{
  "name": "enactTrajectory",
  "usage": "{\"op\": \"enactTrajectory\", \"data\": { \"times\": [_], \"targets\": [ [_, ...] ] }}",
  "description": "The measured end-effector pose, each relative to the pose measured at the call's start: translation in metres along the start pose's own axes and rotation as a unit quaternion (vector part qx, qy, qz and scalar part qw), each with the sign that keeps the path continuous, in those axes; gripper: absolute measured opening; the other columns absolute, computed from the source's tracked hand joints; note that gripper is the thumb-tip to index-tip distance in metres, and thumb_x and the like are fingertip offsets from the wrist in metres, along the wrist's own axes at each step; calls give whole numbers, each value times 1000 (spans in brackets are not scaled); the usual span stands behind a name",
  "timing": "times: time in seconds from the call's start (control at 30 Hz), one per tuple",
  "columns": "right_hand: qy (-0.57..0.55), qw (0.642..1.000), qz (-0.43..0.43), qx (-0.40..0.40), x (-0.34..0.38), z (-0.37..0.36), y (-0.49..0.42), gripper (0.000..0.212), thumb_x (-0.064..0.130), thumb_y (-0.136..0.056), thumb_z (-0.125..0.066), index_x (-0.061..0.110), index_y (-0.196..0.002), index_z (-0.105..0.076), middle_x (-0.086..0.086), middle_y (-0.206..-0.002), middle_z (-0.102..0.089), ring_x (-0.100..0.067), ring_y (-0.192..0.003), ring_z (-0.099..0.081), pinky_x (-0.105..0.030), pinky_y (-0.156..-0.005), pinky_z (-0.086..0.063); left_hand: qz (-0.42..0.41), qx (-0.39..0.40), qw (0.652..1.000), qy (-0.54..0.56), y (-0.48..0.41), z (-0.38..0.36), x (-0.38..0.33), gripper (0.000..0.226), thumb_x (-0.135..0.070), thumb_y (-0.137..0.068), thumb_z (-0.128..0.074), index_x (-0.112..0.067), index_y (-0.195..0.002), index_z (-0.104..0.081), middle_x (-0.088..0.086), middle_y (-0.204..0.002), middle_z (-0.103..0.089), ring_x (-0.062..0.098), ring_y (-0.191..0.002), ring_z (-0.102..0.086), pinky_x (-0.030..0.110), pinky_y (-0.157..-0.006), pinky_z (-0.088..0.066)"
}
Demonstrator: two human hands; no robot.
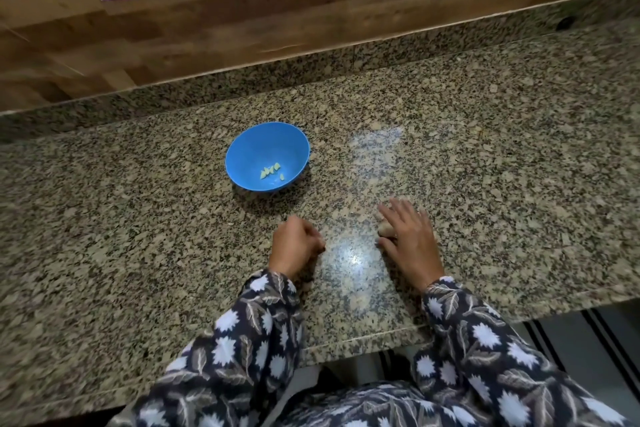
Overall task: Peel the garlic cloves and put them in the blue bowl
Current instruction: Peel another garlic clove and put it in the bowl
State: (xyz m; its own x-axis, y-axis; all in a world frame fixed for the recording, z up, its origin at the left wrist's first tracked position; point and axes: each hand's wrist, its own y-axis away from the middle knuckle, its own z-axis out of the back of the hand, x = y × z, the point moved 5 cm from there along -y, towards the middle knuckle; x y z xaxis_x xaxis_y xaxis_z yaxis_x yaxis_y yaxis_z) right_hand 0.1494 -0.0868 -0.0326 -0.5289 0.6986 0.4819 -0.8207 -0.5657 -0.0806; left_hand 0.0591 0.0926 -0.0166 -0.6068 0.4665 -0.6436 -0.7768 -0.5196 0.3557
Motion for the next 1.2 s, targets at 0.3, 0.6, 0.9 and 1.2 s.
{"op": "enactTrajectory", "data": {
  "times": [0.3,0.6,0.9,1.2],
  "targets": [
    [-37,986,124,101,43,-54,31,54,42,-95,-24,20,-144,-26,4,-152,-22,-10,-140,-18,-28,-116,-9,-34,32,990,-130,-16,5,-12,4,-13,-79,-73,-11,-78,-69,-3,-76,-65,6,-73,-58,20,-68,-47],
    [-230,970,34,76,42,-39,21,36,22,-96,-47,21,-132,-49,6,-134,-51,-3,-124,-43,-23,-107,-32,-71,2,992,-109,-3,0,-13,6,-8,-86,-64,-7,-85,-70,5,-80,-68,14,-71,-60,23,-68,-51],
    [-323,932,-38,161,40,-22,-4,19,12,-83,-65,8,-101,-70,0,-91,-70,-2,-74,-62,-23,-76,-54,-107,-15,976,187,21,-7,-2,14,-6,-76,-73,-19,-81,-73,1,-77,-73,19,-72,-70,33,-68,-59],
    [-195,963,78,172,56,-7,-11,21,19,-83,-64,11,-101,-70,-3,-80,-72,-12,-65,-63,-18,-59,-51,-311,-67,946,-62,39,-5,-7,15,-10,-87,-62,-6,-100,-69,3,-80,-69,-5,-60,-54,2,-58,-43]
  ]
}}
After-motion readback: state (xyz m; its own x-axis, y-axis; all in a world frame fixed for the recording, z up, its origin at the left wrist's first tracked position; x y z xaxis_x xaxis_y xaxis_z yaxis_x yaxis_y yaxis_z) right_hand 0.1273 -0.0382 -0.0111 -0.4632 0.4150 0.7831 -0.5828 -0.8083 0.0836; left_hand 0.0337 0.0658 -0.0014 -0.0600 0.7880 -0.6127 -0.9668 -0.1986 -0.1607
